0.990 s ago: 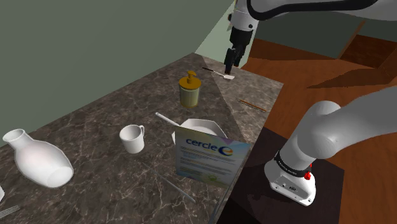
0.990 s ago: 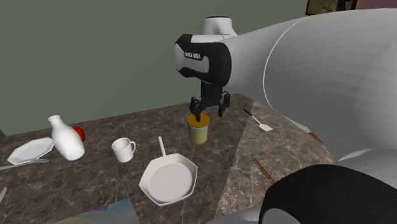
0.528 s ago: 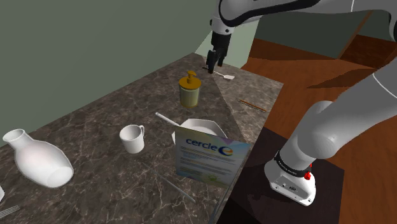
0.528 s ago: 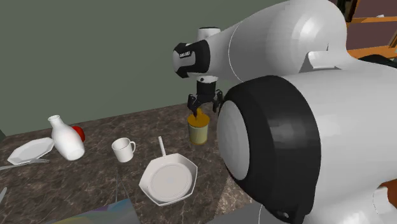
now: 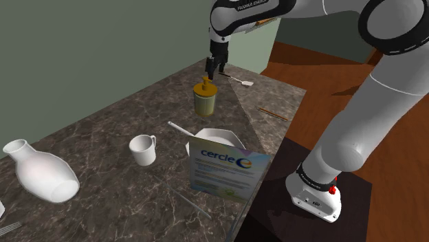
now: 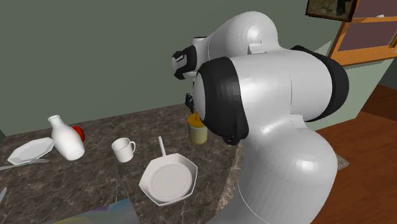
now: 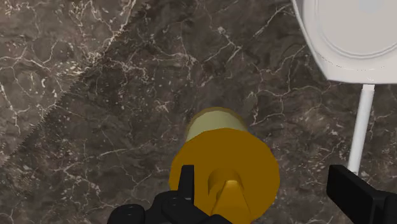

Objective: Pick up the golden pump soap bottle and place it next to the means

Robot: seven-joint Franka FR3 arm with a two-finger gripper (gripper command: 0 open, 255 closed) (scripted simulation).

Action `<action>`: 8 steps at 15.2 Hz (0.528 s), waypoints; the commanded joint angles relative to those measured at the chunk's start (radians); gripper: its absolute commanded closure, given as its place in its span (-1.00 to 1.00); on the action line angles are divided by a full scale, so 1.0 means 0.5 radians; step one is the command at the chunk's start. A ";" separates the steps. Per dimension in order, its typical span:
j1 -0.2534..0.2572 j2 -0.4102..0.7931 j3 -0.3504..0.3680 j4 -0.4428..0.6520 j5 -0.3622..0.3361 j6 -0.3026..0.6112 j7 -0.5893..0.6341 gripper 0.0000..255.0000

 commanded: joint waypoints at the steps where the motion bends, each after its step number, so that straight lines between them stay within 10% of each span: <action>1: -0.001 0.173 -0.002 0.168 0.007 0.005 -0.004 -1.00; 8: -0.008 0.425 -0.002 0.320 0.018 0.103 -0.013 -1.00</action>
